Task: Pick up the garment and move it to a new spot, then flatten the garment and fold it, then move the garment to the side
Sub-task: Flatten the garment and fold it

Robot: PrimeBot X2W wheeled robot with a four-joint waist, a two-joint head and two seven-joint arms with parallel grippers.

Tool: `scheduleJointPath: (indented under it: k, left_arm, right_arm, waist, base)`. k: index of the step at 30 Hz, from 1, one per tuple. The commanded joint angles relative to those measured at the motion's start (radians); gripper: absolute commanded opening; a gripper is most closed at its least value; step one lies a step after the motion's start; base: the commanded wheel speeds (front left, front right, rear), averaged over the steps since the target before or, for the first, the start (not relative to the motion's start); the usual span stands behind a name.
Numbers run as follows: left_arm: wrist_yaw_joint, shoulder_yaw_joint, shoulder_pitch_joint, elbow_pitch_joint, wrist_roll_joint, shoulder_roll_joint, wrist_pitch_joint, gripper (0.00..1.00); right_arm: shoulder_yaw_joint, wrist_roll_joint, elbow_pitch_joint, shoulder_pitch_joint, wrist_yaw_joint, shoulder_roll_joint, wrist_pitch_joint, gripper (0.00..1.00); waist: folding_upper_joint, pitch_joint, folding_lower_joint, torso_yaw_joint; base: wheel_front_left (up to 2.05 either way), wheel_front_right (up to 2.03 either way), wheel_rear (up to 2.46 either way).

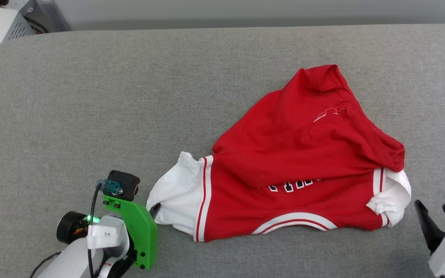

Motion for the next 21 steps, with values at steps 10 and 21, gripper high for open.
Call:
scheduleJointPath:
  k: [10,21]
  left_arm:
    - [0.053,0.005,0.039,-0.144,0.050,0.010,-0.058,0.00]
    - [0.053,-0.001,0.018,-0.176,0.069,-0.005,-0.094,0.00]
  right_arm:
    - [0.022,0.081,-0.022,-0.012,0.000,-0.061,0.268,1.00]
    - [0.039,0.084,0.111,-0.070,0.000,-0.081,0.425,1.00]
  waist:
    - [0.0000,-0.001,-0.0001,0.043]
    - [0.0000,0.049,-0.0001,0.078]
  base:
    - [0.00,0.00,0.00]
    - [0.00,0.00,0.00]
